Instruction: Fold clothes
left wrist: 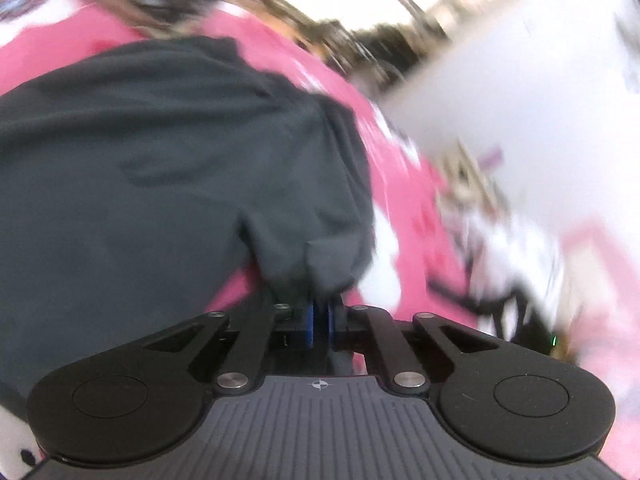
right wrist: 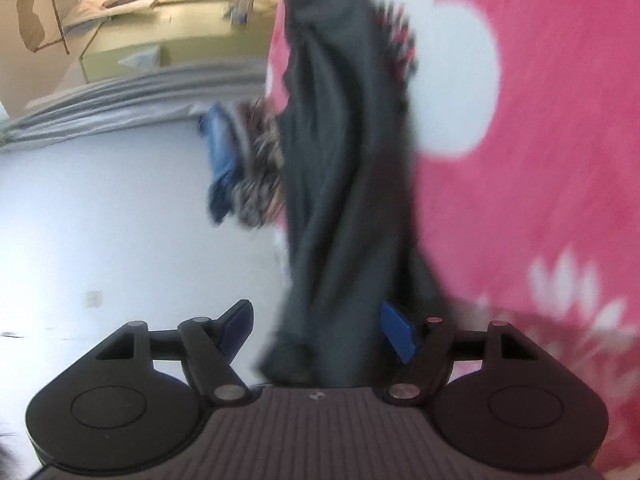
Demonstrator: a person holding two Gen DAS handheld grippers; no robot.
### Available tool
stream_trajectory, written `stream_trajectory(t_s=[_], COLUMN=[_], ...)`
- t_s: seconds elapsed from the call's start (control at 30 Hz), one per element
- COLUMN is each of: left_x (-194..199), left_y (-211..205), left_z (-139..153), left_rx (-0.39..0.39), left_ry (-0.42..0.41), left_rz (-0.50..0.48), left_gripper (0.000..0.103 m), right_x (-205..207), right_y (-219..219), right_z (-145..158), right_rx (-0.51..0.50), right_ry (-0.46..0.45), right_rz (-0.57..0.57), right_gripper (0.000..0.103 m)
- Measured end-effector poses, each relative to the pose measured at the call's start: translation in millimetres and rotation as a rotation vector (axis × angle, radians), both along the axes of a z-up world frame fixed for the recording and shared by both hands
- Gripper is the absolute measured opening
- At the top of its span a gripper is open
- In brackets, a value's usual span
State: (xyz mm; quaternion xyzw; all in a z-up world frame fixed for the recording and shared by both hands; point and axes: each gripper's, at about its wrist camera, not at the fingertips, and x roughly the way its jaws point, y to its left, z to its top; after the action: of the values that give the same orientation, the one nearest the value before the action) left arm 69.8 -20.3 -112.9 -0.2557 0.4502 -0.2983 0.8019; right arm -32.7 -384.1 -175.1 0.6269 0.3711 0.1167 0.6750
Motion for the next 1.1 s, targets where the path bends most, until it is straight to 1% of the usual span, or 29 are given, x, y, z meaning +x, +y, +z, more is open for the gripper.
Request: stream_trajectory(t_s=[0.07, 0.17, 0.23, 0.3, 0.37, 0.4, 0.43, 0.47, 0.5, 0.53, 0.6, 0.67, 0.77, 0.83, 0.9, 0.93, 0.97, 1.0, 1.03, 1.1], left_x=[12, 23, 27, 29, 28, 26, 24, 23, 21, 18, 12, 6, -4, -10, -18, -24, -29, -34, -40, -51], left_y=[17, 33, 40, 46, 47, 48, 49, 50, 51, 50, 44, 37, 27, 20, 12, 5, -3, -10, -17, -30], left_z=[-3, -6, -8, -9, -9, -9, -10, -10, -11, -10, -6, -2, 5, 9, 13, 13, 12, 11, 9, 6], left_rx=[-0.049, -0.069, -0.088, -0.107, -0.112, -0.113, -0.113, -0.112, -0.112, -0.11, -0.102, -0.094, -0.081, -0.072, -0.053, -0.022, 0.009, 0.044, 0.084, 0.163], left_ry=[0.048, 0.06, 0.067, 0.073, 0.07, 0.069, 0.069, 0.068, 0.068, 0.062, 0.036, 0.01, -0.029, -0.055, -0.086, -0.106, -0.121, -0.14, -0.163, -0.209], left_rz=[0.074, 0.149, 0.18, 0.198, 0.204, 0.204, 0.199, 0.195, 0.191, 0.176, 0.117, 0.059, -0.029, -0.087, -0.155, -0.209, -0.265, -0.312, -0.347, -0.416], left_gripper=[0.004, 0.004, 0.004, 0.004, 0.004, 0.004, 0.004, 0.004, 0.004, 0.004, 0.004, 0.004, 0.004, 0.004, 0.004, 0.005, 0.005, 0.009, 0.02, 0.033], right_x=[2, 11, 10, 11, 14, 15, 17, 21, 22, 18, 11, -1, -23, -32, -37, -39, -40, -40, -40, -41], right_y=[2, 16, 26, 37, 48, 52, 56, 57, 56, 51, 41, 28, 4, -9, -21, -27, -32, -38, -44, -55], right_z=[5, 6, 11, 13, 14, 13, 13, 13, 14, 17, 24, 45, 81, 98, 102, 102, 96, 91, 85, 74], right_rx=[-0.105, -0.215, -0.318, -0.397, -0.462, -0.491, -0.512, -0.517, -0.512, -0.489, -0.456, -0.485, -0.571, -0.647, -0.721, -0.746, -0.75, -0.753, -0.757, -0.734], right_ry=[0.043, 0.111, 0.128, 0.136, 0.143, 0.153, 0.163, 0.174, 0.183, 0.188, 0.192, 0.163, 0.137, 0.145, 0.185, 0.207, 0.232, 0.257, 0.282, 0.315], right_rz=[0.006, 0.068, 0.118, 0.168, 0.212, 0.223, 0.229, 0.227, 0.218, 0.201, 0.166, 0.129, 0.097, 0.089, 0.084, 0.079, 0.071, 0.063, 0.055, 0.03], right_gripper=[0.074, 0.072, 0.072, 0.071, 0.065, 0.056, 0.043, 0.032, 0.011, 0.003, 0.003, 0.003, 0.003, 0.003, 0.003, 0.003, 0.003, 0.003, 0.003, 0.003])
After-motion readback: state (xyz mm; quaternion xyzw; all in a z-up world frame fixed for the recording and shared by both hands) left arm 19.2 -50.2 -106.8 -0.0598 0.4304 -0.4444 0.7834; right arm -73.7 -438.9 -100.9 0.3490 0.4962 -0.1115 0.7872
